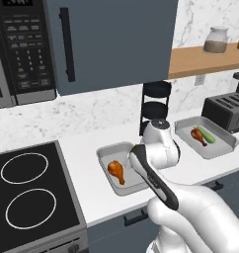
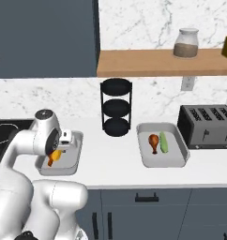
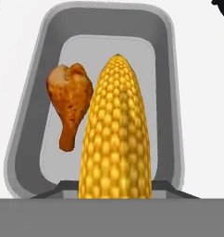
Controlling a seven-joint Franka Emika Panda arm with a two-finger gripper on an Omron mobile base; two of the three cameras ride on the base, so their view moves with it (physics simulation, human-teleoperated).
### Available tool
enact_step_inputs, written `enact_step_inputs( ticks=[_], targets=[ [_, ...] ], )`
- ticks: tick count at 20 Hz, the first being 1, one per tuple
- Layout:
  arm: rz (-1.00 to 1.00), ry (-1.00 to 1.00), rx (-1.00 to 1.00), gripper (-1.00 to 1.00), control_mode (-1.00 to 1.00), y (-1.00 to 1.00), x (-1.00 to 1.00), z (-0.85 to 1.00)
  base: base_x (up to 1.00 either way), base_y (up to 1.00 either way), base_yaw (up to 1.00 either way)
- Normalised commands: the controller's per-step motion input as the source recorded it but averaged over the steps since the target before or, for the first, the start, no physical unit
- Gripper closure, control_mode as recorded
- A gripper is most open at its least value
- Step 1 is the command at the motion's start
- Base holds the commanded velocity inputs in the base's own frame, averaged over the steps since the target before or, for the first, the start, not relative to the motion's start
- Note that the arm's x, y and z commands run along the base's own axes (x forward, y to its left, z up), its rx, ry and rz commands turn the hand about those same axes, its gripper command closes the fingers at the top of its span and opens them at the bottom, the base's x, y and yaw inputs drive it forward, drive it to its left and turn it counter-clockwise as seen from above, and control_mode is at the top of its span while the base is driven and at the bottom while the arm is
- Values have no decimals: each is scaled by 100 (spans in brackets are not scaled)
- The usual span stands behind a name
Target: Place one corn and one chicken drumstick in each tupperware on the nearby counter, to pack two identical lunches.
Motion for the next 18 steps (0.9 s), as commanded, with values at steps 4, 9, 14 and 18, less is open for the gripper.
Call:
enact_step_inputs(
  ticks=[4, 9, 14, 18],
  targets=[
    [0, 8, 0, 100, -100, 34, 58, -41, 0, 0, 0],
    [0, 2, 0, 100, -100, 22, 52, -38, 0, 0, 0],
    [0, 0, 0, 100, -100, 5, 35, -33, 0, 0, 0],
    [0, 0, 0, 100, -100, 17, 33, -44, 0, 0, 0]
  ],
)
